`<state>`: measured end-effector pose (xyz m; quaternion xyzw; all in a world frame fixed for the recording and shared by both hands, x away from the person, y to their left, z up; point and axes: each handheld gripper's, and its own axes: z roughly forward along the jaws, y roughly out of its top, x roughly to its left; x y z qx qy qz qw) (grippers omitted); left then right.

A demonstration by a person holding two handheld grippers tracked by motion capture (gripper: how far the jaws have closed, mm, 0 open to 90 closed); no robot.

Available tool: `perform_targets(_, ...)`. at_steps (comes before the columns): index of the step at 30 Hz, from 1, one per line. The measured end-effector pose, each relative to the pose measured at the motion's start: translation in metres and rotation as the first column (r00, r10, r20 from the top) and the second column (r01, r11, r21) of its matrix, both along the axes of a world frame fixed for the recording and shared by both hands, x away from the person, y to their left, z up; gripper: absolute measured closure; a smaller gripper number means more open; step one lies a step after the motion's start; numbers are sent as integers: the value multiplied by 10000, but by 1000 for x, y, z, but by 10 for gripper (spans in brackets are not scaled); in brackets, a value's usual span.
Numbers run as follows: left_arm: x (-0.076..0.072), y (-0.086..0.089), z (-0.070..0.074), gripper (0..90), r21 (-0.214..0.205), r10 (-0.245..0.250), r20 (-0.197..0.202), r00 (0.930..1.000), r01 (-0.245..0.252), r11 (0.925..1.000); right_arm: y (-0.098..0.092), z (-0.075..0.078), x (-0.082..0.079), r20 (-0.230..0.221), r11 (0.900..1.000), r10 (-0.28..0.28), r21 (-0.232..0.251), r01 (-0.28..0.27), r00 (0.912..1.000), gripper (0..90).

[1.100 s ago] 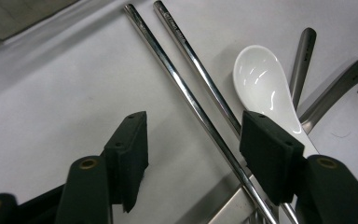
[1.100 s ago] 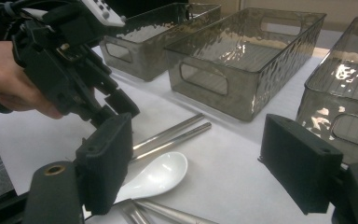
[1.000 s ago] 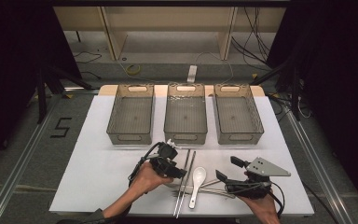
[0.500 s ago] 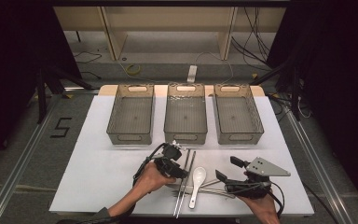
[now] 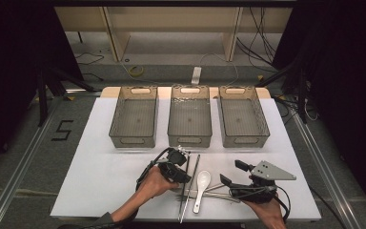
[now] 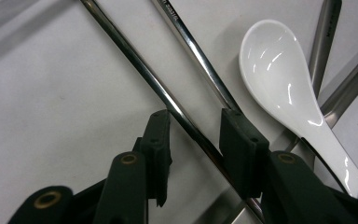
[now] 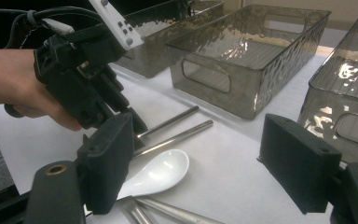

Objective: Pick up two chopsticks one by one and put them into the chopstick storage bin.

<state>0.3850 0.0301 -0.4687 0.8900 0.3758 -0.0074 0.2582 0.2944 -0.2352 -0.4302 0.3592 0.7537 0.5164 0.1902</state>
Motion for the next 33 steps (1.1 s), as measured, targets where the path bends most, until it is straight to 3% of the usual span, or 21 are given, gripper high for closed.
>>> perform_targets(20,4,0,1,662,-2,-81,-411,9991,81,10000,3,-1,0,-45,9996,105,-268,-106,9999,270)
perform_targets(23,5,-1,0,678,-255,9,-635,9980,-25,9997,3,-1,-1,-59,9997,119,-235,-121,9999,270)
perform_targets(33,3,-4,-1,716,-496,-1,-789,9969,-38,9988,3,-1,-1,-70,9997,182,-174,-183,9998,270)
